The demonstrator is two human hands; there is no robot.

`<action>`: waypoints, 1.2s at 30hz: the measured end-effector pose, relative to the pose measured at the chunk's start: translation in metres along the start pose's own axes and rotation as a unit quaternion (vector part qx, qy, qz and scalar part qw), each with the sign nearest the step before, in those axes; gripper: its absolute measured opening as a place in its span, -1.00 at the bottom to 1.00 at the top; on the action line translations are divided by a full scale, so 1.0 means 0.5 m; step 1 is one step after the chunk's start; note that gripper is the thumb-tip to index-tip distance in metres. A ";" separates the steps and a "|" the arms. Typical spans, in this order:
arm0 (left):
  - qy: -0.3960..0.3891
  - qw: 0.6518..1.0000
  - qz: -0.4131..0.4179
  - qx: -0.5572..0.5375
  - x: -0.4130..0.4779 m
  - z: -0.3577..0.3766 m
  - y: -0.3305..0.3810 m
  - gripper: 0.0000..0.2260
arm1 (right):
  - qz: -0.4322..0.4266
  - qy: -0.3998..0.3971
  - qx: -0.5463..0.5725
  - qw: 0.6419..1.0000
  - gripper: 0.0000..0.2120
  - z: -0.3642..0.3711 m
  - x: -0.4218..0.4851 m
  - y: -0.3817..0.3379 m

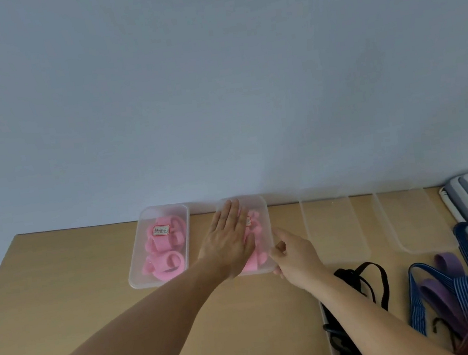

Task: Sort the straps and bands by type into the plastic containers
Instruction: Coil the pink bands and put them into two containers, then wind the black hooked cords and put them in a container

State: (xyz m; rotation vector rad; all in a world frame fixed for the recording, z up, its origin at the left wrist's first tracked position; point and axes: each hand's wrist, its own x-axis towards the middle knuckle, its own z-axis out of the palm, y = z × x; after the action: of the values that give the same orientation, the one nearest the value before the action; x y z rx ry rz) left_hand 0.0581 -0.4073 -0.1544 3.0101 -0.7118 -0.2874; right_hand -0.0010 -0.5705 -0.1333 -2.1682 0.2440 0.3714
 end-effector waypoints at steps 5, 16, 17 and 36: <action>-0.005 1.000 -0.011 0.012 0.003 -0.001 0.002 -0.35 | -0.019 0.007 -0.019 1.000 -0.78 0.000 0.007 -0.002; -0.023 0.999 -0.024 -0.038 -0.015 -0.107 0.057 -0.57 | -0.072 0.054 -0.197 0.976 -0.78 -0.073 -0.019 -0.021; -0.016 0.998 -0.026 -0.059 -0.018 -0.123 0.064 -0.60 | -0.074 0.065 -0.211 0.973 -0.77 -0.088 -0.022 -0.021; -0.081 0.977 0.095 -0.173 -0.186 -0.150 0.238 -0.64 | -0.025 0.065 -0.298 0.952 -0.72 -0.164 -0.301 0.055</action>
State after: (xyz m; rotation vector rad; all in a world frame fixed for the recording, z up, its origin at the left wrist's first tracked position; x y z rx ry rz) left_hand -0.0619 -0.4728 -0.0558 2.5899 -0.8539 -0.5860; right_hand -0.1361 -0.6473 -0.0558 -2.7958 0.1615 0.2973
